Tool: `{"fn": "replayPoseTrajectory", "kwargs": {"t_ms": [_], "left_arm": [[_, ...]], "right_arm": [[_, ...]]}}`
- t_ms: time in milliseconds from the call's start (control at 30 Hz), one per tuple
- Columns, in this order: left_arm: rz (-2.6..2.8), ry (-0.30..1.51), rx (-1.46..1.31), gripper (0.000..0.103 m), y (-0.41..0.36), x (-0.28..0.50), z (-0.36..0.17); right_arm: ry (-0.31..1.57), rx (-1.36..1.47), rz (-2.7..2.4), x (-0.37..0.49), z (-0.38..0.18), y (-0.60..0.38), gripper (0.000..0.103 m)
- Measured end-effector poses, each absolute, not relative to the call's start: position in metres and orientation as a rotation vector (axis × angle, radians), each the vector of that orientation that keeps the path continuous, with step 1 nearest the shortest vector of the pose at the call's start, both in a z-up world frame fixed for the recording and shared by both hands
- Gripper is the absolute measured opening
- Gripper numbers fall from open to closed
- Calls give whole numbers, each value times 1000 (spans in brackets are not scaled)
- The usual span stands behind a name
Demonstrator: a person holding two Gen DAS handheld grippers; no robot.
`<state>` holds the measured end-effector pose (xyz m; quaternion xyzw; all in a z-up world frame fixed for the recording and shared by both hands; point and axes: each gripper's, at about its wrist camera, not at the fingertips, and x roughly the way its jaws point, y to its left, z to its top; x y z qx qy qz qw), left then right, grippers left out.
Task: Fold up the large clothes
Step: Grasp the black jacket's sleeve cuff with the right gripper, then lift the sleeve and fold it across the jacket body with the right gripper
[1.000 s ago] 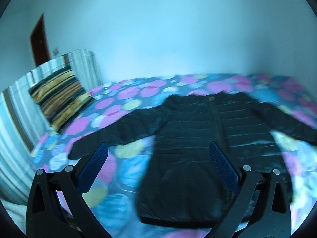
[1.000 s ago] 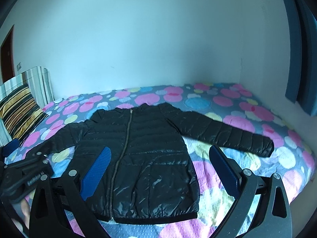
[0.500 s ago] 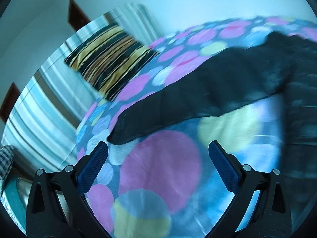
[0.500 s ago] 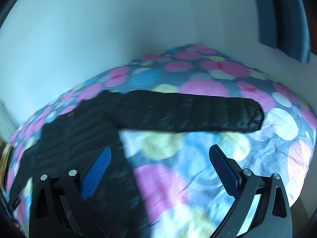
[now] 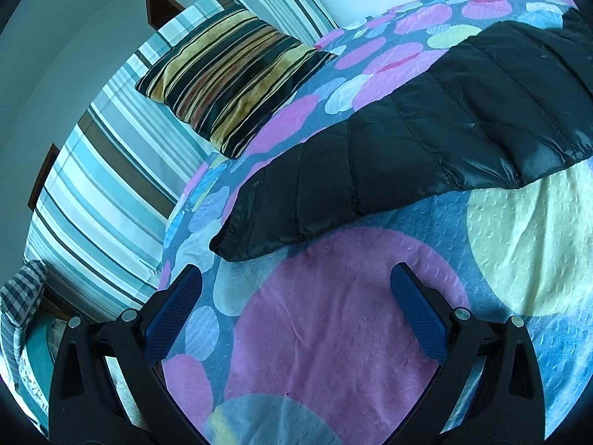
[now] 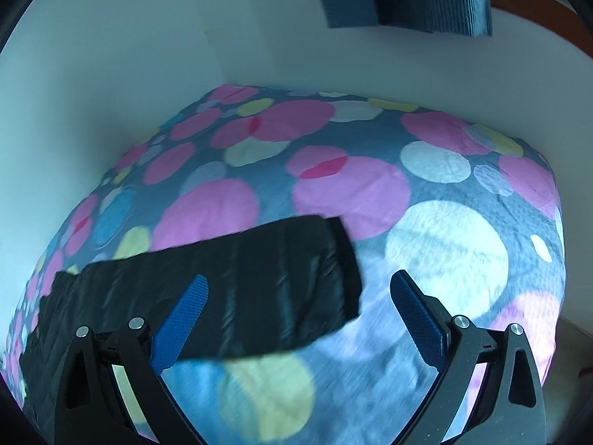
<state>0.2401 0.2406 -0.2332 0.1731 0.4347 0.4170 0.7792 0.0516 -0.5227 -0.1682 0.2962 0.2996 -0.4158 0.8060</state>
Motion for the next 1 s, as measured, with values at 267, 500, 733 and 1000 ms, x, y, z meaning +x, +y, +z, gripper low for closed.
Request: {"fn": "replayPoseTrajectory", "kwargs": {"t_ms": [267,500,733,1000], "left_arm": [[896,960,361,101,242,241,-235],[902,962,373,101,243,242,-236],[901,961,370,101,243,242,-236],[896,962,357,101,243,241,-240]], "right_arm": [[710,742,-817,64,-203,-557,70],[755,722,-810,77,-215,-557,55],[704,782,-695,83,-196,-544,22],[598,711,-460,141,-137,-461,19]]}}
